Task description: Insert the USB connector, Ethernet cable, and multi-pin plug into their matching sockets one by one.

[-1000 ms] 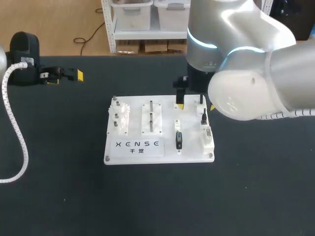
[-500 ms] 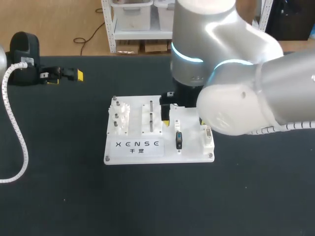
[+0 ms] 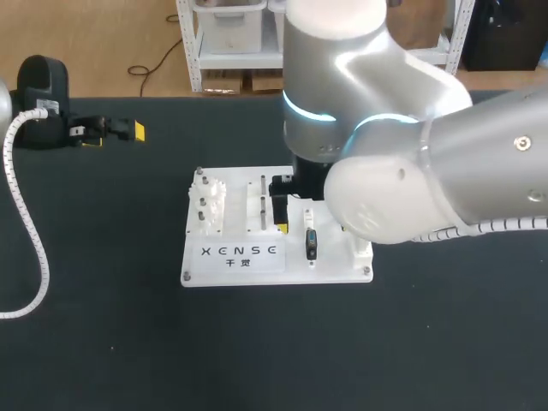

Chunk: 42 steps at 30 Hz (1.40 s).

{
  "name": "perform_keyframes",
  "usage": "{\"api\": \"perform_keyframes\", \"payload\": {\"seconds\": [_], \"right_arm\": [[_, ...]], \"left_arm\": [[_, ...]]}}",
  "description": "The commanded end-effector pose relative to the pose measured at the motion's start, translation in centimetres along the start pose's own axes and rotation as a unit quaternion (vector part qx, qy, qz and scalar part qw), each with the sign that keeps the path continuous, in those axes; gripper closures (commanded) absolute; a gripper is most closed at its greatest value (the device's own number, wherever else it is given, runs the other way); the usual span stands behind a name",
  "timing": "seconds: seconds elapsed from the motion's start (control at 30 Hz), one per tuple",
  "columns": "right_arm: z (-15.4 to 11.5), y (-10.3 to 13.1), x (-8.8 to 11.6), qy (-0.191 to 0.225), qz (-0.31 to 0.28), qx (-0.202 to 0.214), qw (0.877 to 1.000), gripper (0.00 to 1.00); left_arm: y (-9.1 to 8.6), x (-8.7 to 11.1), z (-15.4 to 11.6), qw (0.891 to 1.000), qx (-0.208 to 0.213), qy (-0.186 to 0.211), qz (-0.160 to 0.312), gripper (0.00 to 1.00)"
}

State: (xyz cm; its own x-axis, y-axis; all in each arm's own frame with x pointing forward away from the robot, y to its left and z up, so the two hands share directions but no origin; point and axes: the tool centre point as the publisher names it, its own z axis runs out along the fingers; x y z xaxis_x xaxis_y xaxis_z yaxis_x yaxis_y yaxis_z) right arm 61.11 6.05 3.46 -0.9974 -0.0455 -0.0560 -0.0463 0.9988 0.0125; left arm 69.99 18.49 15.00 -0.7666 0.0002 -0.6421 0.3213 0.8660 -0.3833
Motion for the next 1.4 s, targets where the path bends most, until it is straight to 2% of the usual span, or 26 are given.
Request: {"api": "perform_keyframes", "payload": {"seconds": [0.03, 0.8, 0.97, 1.13, 1.4], "right_arm": [[0.6, 0.2, -0.1, 0.006, 0.002, 0.004, 1.000, 0.00], [1.2, 0.5, 1.4, 0.020, 0.010, 0.011, 1.000, 0.00], [1.5, 0.3, 1.6, 0.022, 0.017, 0.006, 1.000, 0.50], [1.8, 0.1, 1.6, 0.026, 0.021, 0.004, 0.999, 0.57], [2.2, 0.3, 1.7, 0.034, 0.022, 0.002, 0.999, 0.63]], "left_arm": [[0.0, 0.0, 0.0, 1.000, 0.000, 0.000, 0.000, 0.00], [0.0, 0.0, 0.0, 1.000, 0.000, 0.000, 0.000, 0.00], [0.0, 0.0, 0.0, 1.000, 0.000, 0.000, 0.000, 0.00], [0.0, 0.0, 0.0, 1.000, 0.000, 0.000, 0.000, 0.00], [0.0, 0.0, 0.0, 1.000, 0.000, 0.000, 0.000, 0.00]]}}
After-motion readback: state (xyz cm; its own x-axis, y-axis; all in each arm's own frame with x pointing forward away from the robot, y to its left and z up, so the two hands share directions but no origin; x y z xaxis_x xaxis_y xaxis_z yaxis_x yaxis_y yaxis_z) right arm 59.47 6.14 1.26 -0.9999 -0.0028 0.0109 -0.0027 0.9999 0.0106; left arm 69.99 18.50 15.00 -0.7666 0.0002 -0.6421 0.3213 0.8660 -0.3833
